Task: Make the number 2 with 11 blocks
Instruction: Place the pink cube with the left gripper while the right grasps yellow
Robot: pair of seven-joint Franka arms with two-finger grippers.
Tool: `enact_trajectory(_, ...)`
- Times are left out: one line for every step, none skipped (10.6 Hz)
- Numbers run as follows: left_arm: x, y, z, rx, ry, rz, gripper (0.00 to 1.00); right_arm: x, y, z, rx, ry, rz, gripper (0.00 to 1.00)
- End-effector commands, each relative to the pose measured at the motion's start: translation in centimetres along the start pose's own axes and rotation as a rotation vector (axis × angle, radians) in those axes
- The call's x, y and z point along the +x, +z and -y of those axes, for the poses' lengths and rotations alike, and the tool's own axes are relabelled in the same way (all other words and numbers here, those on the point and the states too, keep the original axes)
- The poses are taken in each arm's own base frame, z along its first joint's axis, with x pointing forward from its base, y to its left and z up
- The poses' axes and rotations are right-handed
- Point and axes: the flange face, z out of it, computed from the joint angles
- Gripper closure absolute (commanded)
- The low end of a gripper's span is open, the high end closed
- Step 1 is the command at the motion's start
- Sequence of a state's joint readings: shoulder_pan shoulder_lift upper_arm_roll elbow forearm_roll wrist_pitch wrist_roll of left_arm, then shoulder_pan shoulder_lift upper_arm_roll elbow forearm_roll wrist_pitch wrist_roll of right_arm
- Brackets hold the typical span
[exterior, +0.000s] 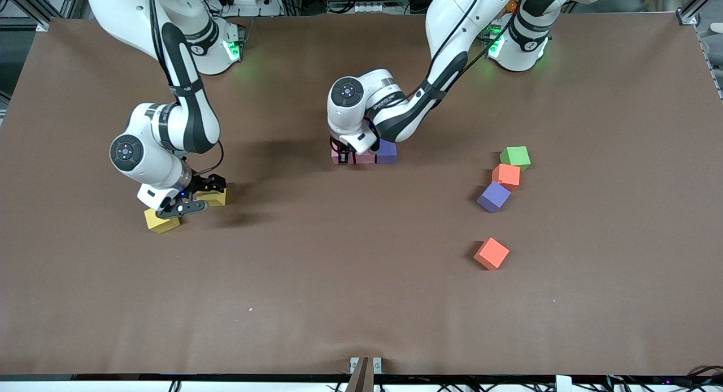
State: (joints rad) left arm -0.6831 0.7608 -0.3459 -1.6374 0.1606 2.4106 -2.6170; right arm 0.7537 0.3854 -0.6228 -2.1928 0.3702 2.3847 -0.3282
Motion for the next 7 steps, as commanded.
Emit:
enact_trajectory(0.7,-1.1,0.0,-0.027,0.01,-0.001,0.76,-1.0,-0.1,0.0,0.021,0.021,-0.015,0.0)
enact_trajectory(0.8,-1.1,-0.1,-0.027,0.009,-0.001,0.4,-1.0,0.0,-0.1,0.014,0.022,-0.022,0.0)
enact_trajectory(0.7,-1.2,0.0,-0.028,0.007,0.0,0.0,-1.1,0.4,-0.1,0.01,0.022,-0.019,0.0)
enact_trajectory(0.6,-1.2,0.1,-0.028,0.009,0.0,0.0,-1.0,0.3,-0.2,0.007,0.023,-0.028,0.0)
enact_trajectory(0.5,-1.6,0.0,-0.033,0.0,0.004,0.0,-1.2,0.6,-0.3,0.003,0.025,-0.026,0.0)
enact_trajectory(0.2,-1.9,0.4,-0.036,-0.008,0.006,0.0,-1.2,0.8,-0.4,-0.002,0.027,-0.034,0.0)
enact_trajectory(-0.1,-2.7,0.6,-0.042,-0.005,0.01,0.0,-1.3,1.2,-0.5,-0.008,0.029,-0.029,0.0)
